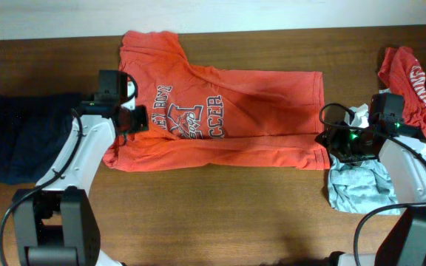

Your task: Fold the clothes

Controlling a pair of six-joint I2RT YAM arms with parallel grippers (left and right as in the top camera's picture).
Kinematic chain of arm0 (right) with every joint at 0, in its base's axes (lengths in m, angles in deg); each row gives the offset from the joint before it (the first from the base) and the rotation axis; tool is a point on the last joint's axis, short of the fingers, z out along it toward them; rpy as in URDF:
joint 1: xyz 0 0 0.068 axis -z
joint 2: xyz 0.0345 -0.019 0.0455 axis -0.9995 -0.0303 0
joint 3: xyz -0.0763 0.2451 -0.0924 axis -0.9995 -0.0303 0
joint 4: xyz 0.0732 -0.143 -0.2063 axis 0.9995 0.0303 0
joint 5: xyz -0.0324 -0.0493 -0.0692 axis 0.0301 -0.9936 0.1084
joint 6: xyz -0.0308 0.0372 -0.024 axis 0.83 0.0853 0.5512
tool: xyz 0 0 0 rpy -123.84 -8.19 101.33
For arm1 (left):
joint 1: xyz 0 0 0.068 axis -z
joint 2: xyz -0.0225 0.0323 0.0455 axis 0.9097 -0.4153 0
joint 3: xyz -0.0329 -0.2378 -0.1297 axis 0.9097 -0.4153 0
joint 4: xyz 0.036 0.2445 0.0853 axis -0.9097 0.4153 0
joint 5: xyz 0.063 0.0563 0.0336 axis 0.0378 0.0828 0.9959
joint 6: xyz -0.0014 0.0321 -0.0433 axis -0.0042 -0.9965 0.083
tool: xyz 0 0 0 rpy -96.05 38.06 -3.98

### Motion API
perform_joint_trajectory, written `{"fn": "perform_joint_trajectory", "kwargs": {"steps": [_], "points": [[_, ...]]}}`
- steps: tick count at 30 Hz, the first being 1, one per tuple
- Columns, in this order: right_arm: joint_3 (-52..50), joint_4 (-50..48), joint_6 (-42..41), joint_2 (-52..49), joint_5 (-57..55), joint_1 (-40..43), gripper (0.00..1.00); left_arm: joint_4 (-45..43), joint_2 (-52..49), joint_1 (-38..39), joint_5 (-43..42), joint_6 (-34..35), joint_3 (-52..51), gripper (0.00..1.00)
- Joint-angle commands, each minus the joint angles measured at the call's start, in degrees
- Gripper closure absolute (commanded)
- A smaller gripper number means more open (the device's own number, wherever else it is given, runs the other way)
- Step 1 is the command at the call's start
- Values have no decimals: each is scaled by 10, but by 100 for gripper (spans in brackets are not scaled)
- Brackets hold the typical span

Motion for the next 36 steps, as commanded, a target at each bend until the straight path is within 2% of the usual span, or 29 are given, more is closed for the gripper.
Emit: {"fn": "perform_joint_trajectory", "kwargs": {"steps": [1,8,9,10,11,12,18,22,23,27,28,31,36], "points": [[7,-4,8,-4,3,2,42,-38,-3,2,-3,-3,13,100],[7,-6,8,-4,3,2,42,-103,-23,7,-17,-3,13,100],[7,-6,8,-4,3,2,42,-107,-30,9,-23,-3,13,90],[7,-6,8,-4,3,2,42,-111,-39,10,-31,-3,13,71],[7,-6,8,-4,3,2,42,-111,-45,11,-33,-3,13,58],[7,-6,8,-4,3,2,42,-111,-49,11,-33,-3,13,51],[7,-5,9,-4,3,2,42,-120,-53,12,-32,-8,18,34],[7,0,9,-4,3,2,42,-25,-53,12,-27,-8,27,27],[7,0,9,-4,3,2,42,-5,-53,12,-24,-8,27,26],[7,0,9,-4,3,2,41,66,-56,12,37,-7,25,39],[7,-1,9,-4,3,2,41,67,-59,12,54,-7,25,39],[7,-2,9,-4,3,2,41,37,-81,11,64,-8,25,57],[7,-2,9,-4,3,2,41,-1,-124,11,44,-21,25,59]]}}
